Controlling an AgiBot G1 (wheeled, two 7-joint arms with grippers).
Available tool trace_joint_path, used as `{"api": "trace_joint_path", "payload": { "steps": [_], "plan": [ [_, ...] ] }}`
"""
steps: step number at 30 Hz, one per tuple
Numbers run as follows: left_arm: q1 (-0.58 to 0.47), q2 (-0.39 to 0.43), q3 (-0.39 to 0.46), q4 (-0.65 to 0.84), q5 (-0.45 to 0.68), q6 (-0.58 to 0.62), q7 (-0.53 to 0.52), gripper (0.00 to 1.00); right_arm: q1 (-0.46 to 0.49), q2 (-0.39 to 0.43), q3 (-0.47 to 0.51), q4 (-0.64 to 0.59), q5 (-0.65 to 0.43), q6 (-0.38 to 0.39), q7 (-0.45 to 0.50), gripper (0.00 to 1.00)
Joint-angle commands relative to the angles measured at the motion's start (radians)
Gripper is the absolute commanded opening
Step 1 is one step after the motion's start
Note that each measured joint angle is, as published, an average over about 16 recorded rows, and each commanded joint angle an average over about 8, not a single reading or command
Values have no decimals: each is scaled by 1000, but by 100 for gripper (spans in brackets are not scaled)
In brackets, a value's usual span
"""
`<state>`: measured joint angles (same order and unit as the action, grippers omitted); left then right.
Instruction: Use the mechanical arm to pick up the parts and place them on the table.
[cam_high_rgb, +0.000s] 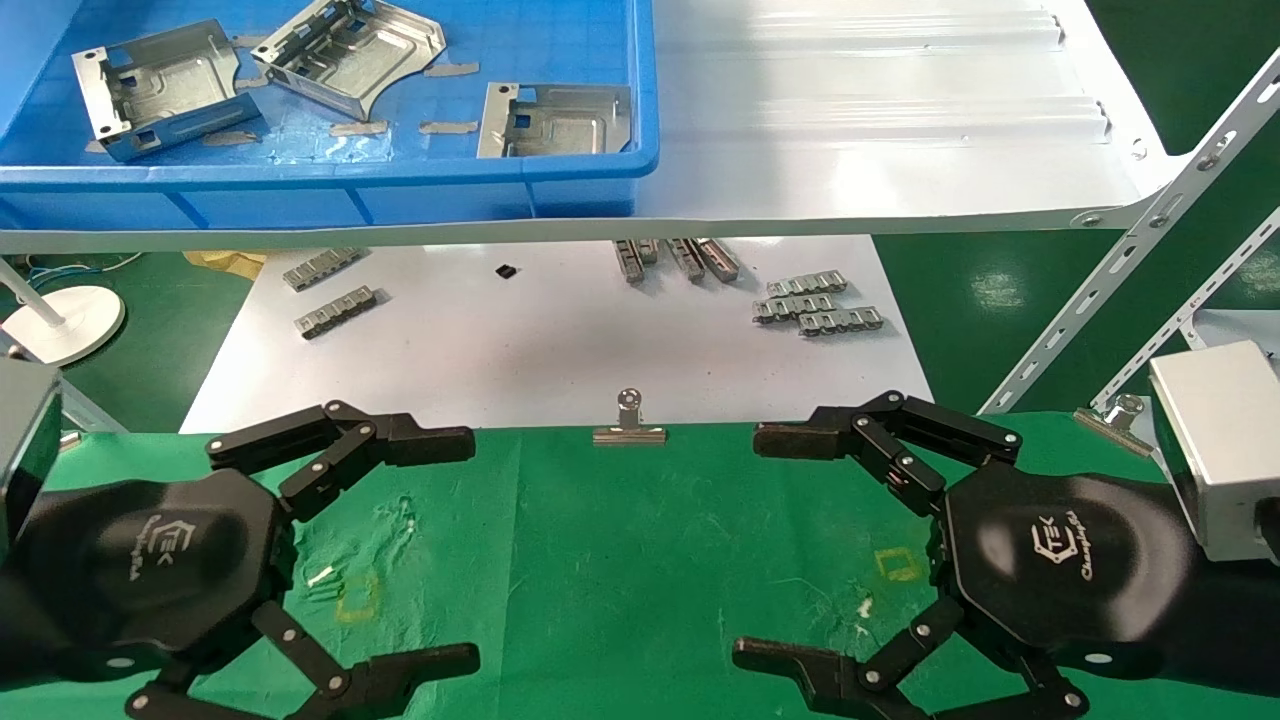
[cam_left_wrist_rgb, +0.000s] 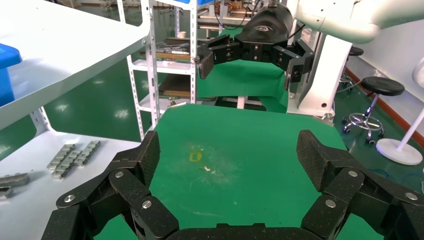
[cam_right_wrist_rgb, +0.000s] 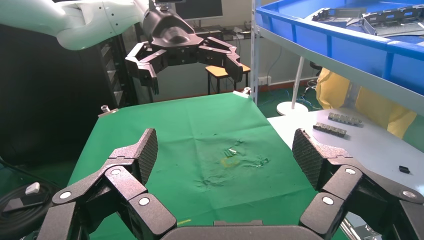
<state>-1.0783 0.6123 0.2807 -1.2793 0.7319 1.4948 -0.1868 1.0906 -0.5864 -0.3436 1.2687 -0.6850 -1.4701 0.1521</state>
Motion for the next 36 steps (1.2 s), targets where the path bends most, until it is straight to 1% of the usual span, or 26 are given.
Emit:
{"api": "trace_joint_path", "payload": {
  "steps": [1, 20, 28, 36],
  "plan": [
    [0, 0, 0, 0, 0, 0, 0, 100, 0, 0, 0, 0, 0, 0, 0, 100],
    [0, 0, 0, 0, 0, 0, 0, 100, 0, 0, 0, 0, 0, 0, 0, 100],
    [0, 0, 0, 0, 0, 0, 0, 100, 0, 0, 0, 0, 0, 0, 0, 0],
    [0, 0, 0, 0, 0, 0, 0, 100, 0, 0, 0, 0, 0, 0, 0, 0]
  ]
}}
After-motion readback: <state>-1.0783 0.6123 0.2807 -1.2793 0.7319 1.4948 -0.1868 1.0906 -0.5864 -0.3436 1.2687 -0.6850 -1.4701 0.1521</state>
